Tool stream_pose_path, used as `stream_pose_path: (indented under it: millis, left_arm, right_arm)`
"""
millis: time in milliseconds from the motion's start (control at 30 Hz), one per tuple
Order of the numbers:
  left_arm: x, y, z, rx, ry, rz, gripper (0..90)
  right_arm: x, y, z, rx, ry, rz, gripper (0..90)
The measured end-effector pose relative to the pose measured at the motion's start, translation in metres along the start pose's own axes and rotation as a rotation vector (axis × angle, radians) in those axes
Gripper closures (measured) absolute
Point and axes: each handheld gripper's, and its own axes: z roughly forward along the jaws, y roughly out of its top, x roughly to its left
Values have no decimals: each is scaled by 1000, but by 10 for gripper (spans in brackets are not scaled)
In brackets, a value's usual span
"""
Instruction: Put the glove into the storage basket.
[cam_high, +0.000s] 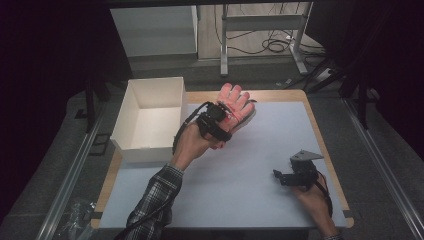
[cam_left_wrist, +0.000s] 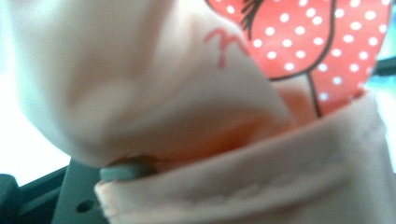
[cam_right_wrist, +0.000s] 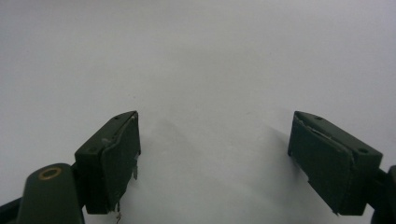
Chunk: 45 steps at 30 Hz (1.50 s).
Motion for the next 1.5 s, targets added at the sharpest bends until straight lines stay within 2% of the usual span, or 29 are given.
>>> stream_pose_path:
  millis: [67,100,133,200,233,267,367,700,1167,1500]
  left_arm:
    - [5,1,-4,4,6,4,375]
    - [12,3,-9,-16,14,-28,375]
    - [12,3,-9,-16,14,-28,375]
    - [20,5,-15,-14,43,-33,375]
    - [26,6,-20,-22,57,-52,375]
    - [26,6,-20,-22,57,-52,375]
    - [38,6,-28,-28,87,-83,375]
    - [65,-1,-51,-47,166,-161,374]
    - [105,-29,-77,-52,255,-286,369]
    - [127,-54,-82,-43,299,-367,365]
  right_arm:
    - [0,0,0,0,0,-1,171]
    - [0,0,0,-1,-1,-1,171]
    - [0,0,0,-1,-1,-1,171]
    - [0,0,0,0,0,0,171]
    - [0,0,0,0,0,0,171]
    - [0,0,0,0,0,0,171]
    - [0,0,0,0,0,-1,171]
    - [0,0,0,-1,0,1,171]
    - [0,0,0,-2,-1,-2,171]
    - [0,0,0,-1,-1,-3,171]
